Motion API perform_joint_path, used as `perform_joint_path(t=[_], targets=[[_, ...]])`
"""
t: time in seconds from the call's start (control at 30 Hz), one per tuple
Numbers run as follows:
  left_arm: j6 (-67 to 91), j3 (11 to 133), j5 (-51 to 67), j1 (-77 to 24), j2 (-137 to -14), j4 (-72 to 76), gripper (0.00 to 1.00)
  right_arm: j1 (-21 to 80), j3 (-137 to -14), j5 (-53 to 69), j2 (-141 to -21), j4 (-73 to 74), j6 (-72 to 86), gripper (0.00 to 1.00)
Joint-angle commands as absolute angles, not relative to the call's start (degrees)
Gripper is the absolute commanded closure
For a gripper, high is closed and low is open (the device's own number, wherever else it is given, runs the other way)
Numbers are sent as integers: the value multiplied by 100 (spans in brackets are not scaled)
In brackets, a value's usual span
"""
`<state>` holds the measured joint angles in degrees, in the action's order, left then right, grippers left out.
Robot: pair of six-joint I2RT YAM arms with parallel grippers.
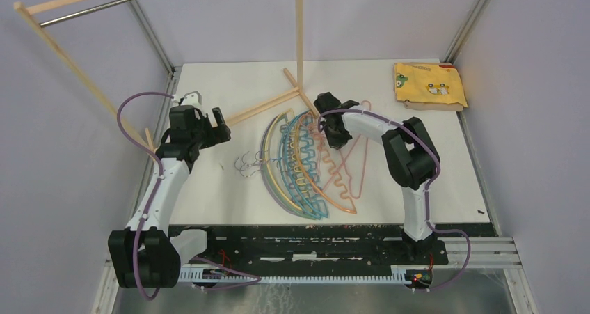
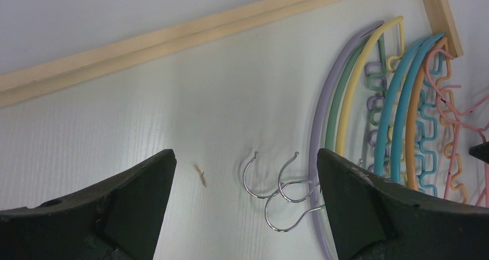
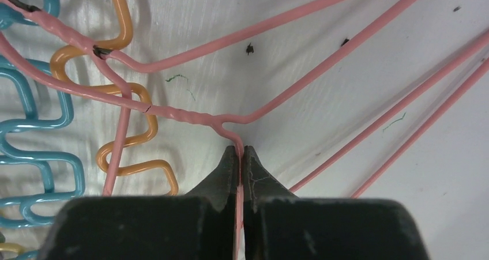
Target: Organize the hangers
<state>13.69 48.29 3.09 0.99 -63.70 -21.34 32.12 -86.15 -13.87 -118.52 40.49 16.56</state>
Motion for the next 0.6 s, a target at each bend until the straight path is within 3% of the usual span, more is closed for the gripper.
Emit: perform_joint_path(t=[0.0,0.27,0.57], targets=[[1256,4825,206,105,-6182,-2065,1,3188,-8374,-1104,-11300,4078,1734,99],[1230,4787,42,106,-6092,-2065,1,3188,-8130,-472,-10095,4485,1756,100],[1275,4710,-35,110,-6073,-2005,1,3199,-9059,877,-9603,5258,1595,99]])
